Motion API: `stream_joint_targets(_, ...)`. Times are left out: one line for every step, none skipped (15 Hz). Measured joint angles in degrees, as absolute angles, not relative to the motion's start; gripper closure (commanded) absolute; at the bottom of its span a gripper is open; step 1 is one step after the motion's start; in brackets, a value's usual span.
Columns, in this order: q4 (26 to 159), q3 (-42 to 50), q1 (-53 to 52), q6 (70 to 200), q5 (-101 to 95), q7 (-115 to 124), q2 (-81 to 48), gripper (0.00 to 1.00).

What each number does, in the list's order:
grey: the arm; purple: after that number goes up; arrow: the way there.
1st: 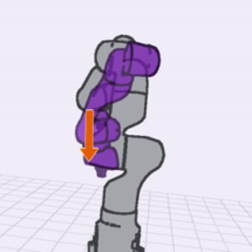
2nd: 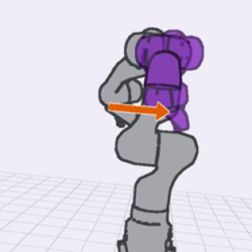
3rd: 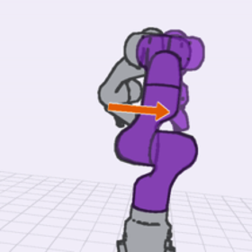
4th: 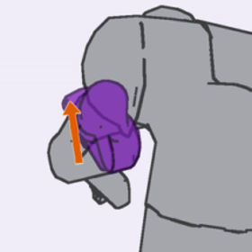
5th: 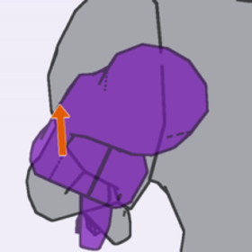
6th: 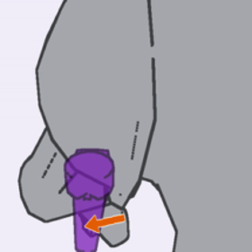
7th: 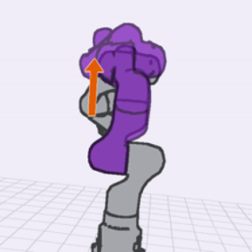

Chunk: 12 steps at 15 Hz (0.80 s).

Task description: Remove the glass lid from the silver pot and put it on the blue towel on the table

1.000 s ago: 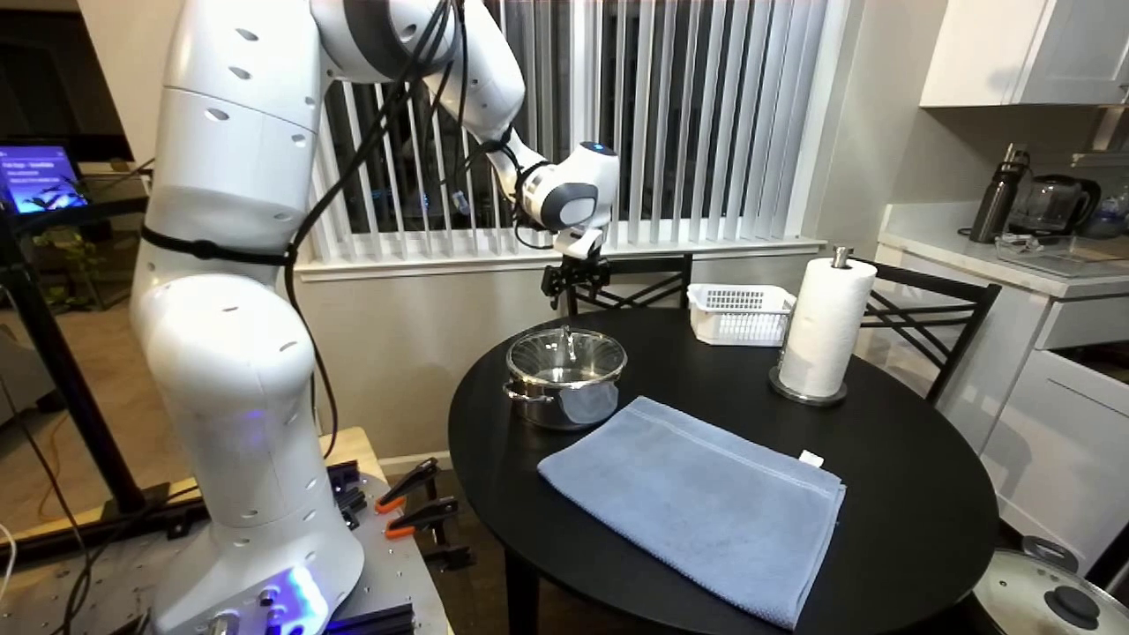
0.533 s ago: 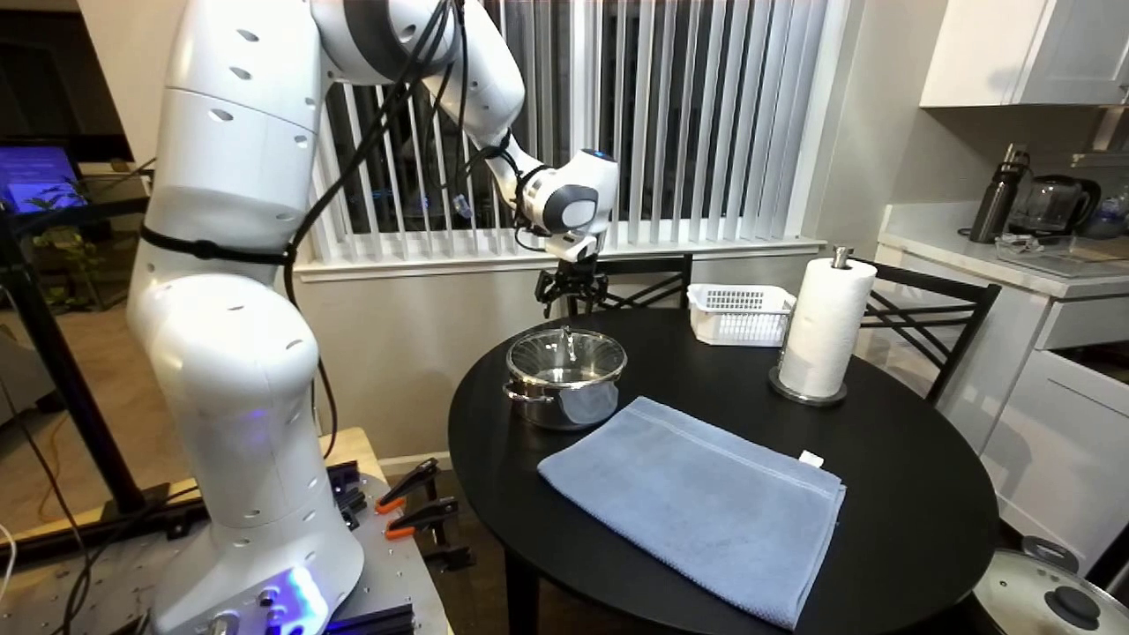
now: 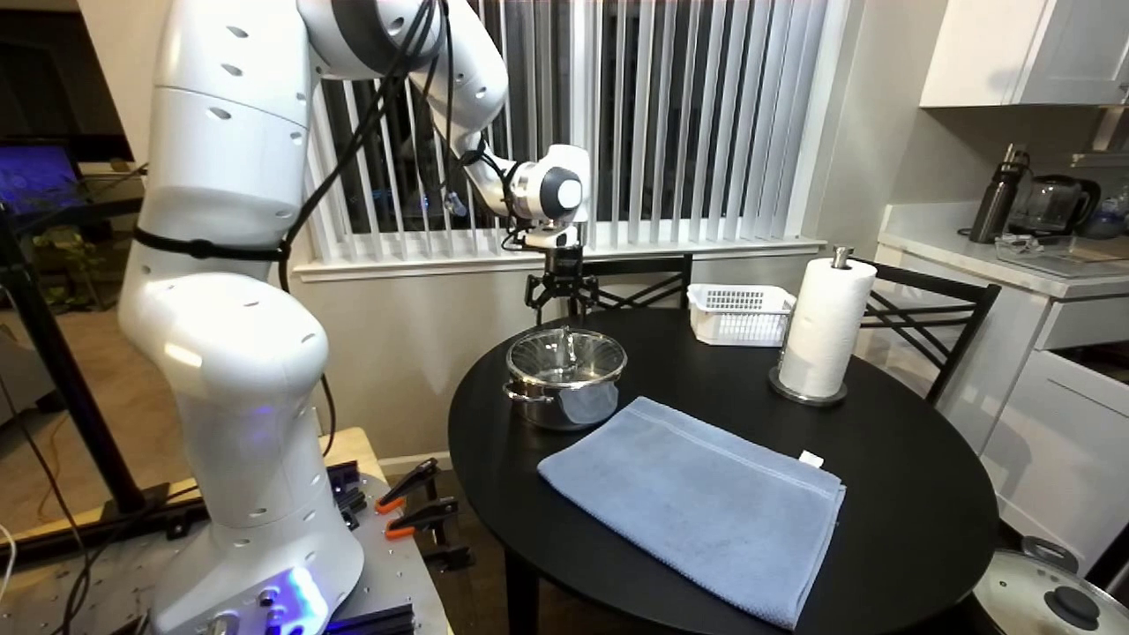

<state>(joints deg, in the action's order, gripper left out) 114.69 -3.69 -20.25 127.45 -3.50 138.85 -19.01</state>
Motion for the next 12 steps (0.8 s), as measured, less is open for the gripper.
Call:
stream_joint_targets(114.60,-3.91,-20.96,126.86,-5.36,139.54,-19.01,0.00)
stream_joint_targets(114.56,-4.16,-21.57,126.34,-6.85,139.83,-19.02,0.00)
stream_joint_targets(114.56,-4.37,-22.07,125.95,-8.23,139.93,-19.04,0.00)
stream_joint_targets(114.57,-4.60,-22.36,125.64,-9.51,139.96,-19.07,0.00)
stream_joint_targets(114.66,-4.67,-22.53,125.58,-10.62,139.96,-19.07,0.00)
stream_joint_targets(114.83,-4.66,-22.54,125.58,-11.58,139.96,-19.07,0.00)
stream_joint_targets(115.09,-4.55,-22.42,125.64,-12.23,139.96,-19.04,0.00)
stream_joint_targets(115.46,-4.42,-22.16,125.82,-12.56,139.96,-18.98,0.00)
stream_joint_targets(115.97,-4.33,-21.77,126.17,-12.69,139.96,-18.88,0.00)
stream_joint_targets(116.56,-4.25,-21.32,126.77,-12.71,139.96,-18.76,0.00)
stream_joint_targets(117.11,-4.23,-20.80,127.58,-12.71,139.95,-18.70,0.00)
stream_joint_targets(117.61,-4.23,-20.35,128.61,-12.71,139.88,-18.70,0.00)
